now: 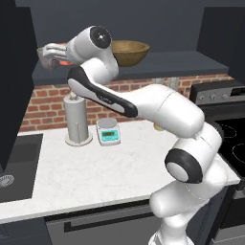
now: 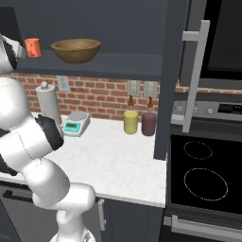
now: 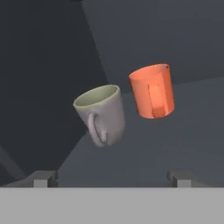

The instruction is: Gather all objects into one cabinet and sort the glasses and bowls to opposite sides.

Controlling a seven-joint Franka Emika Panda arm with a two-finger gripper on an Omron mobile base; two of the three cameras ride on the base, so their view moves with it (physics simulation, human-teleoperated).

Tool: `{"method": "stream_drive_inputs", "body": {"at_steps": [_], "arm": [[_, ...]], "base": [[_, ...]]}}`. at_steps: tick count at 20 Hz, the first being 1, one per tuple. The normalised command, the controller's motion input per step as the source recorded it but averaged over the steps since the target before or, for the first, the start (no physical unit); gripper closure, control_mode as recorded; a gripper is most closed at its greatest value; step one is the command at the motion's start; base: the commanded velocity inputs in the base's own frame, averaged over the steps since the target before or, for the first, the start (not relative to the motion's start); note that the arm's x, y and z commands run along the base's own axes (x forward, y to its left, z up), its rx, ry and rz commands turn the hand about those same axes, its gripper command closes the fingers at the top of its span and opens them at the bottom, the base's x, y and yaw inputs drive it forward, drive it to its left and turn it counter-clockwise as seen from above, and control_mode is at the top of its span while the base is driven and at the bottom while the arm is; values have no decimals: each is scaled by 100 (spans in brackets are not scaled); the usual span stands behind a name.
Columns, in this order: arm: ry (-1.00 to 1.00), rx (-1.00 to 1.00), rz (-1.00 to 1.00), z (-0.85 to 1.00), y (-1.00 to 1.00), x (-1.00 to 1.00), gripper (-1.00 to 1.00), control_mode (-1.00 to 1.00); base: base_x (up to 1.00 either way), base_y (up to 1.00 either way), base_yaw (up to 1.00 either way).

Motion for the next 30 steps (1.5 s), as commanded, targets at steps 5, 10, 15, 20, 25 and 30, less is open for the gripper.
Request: {"method": "stream_drive_inputs", "body": {"at_steps": [5,10,15,20,25,30], "arm": [[0,13,-6,-3,-63,-40,-100,-100],[0,20,-10,7,-61,-27,-100,-100],[11,24,-15,15,-71,-15,-100,-100],[20,23,-15,10,-71,0,-100,-100],[16,24,-11,0,-57,1,-100,-100],[12,23,-7,11,-45,1,-100,-100]], "base": [[0,0,0],[0,0,0],[0,0,0],[0,0,0],[0,0,0],[0,0,0]]}}
